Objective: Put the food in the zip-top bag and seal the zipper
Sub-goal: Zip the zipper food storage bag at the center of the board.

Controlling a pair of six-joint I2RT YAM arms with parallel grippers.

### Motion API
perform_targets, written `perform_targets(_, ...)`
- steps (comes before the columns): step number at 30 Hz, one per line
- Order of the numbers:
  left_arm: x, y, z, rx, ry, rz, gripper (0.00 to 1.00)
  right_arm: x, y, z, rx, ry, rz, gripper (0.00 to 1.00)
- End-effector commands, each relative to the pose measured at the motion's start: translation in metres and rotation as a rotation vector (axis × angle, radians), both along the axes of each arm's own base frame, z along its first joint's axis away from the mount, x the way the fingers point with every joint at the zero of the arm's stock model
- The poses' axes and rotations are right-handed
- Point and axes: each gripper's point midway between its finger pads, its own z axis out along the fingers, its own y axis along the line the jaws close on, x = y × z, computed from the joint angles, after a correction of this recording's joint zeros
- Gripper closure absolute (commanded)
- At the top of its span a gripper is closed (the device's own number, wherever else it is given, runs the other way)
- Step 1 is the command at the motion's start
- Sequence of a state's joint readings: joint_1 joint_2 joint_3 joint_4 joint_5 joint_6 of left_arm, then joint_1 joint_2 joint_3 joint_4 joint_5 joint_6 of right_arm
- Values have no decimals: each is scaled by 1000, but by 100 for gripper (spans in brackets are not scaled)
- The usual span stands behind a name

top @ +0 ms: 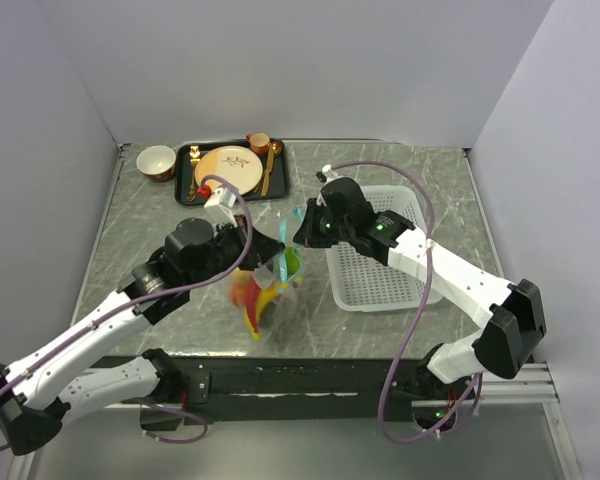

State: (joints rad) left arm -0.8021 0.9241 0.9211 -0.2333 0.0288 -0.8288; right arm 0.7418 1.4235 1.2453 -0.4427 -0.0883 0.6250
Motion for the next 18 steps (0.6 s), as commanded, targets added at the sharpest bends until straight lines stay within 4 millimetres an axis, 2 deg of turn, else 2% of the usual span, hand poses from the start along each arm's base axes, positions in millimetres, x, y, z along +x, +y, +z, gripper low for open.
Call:
perform_targets(1, 1, -22, -34, 62, 102, -74, 99, 17, 8, 22, 59, -65, -39, 96)
perform_targets(5, -2, -37, -56, 35, 146, -130, 99, 23, 6, 7, 40, -46, -77, 95)
perform_targets(8, 2, -41, -71, 74, 181, -126, 92, 24, -1, -2, 28, -36, -113, 94)
perform_targets(11, 2, -46, -67, 62, 173, -153, 70, 26, -11, -9, 22, -44, -155, 94)
perform_targets(12, 1, -46, -65, 57, 174, -152, 56, 26, -15, -11, 17, -42, -169, 93)
perform_targets(13, 1, -46, -62, 49, 164, -151, 48, 28, -20, -12, 8, -44, -185, 93)
perform_targets(14, 1, -44, -53, 33, 144, -141, 41, 29, -22, -12, 5, -45, -192, 93)
perform_targets(15, 2, -40, -50, 25, 140, -121, 27, 30, -24, -14, -4, -43, -201, 93)
perform_targets(17, 2, -29, -34, -7, 88, -74, 17, 33, -30, -17, -19, -42, -220, 92)
perform_targets(18, 2, -23, -34, -11, 85, -52, 8, 34, -32, -18, -24, -39, -225, 92)
